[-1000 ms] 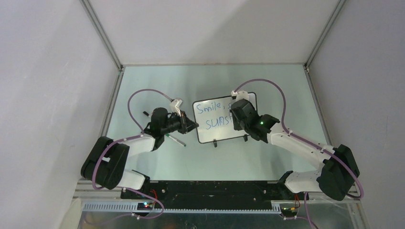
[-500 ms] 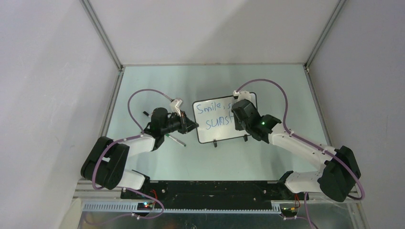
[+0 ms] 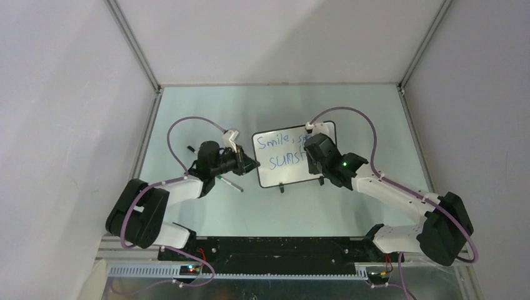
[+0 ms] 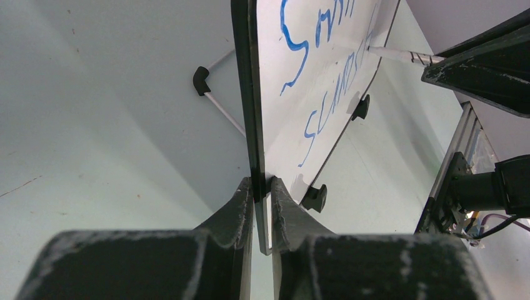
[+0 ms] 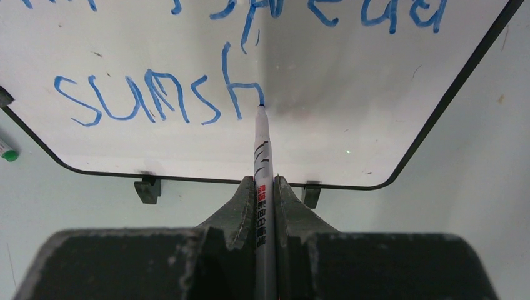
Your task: Write a sentence on the whiteboard
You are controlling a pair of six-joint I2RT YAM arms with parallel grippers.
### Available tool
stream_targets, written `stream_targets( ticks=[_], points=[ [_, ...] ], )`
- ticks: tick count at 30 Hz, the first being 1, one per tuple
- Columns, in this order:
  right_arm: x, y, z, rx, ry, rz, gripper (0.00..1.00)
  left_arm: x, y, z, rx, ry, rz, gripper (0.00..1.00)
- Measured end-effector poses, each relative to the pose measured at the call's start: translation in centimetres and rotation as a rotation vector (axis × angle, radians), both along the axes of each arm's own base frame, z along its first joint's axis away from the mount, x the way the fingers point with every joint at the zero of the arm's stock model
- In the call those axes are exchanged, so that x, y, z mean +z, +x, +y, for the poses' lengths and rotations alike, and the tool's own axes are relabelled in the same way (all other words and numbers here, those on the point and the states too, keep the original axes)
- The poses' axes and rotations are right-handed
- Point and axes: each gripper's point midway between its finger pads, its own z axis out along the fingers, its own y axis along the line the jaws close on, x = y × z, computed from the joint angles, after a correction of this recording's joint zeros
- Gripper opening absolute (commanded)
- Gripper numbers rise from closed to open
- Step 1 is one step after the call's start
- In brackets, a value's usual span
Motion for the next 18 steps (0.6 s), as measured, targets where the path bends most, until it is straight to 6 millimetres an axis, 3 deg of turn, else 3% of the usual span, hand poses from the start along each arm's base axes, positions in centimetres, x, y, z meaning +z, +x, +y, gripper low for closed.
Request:
stream_targets(
  ticks=[11,18],
  points=[
    [-0.3,-0.7,-0.2,0.005,0.009,0.009,0.00,0.0,0.0,0.0,0.000,0.000,0.000,0.06],
    [1.5,-0.7,-0.3,0.006,0.050,-0.035,0.00,0.0,0.0,0.0,0.000,0.000,0.000,0.05]
  ],
)
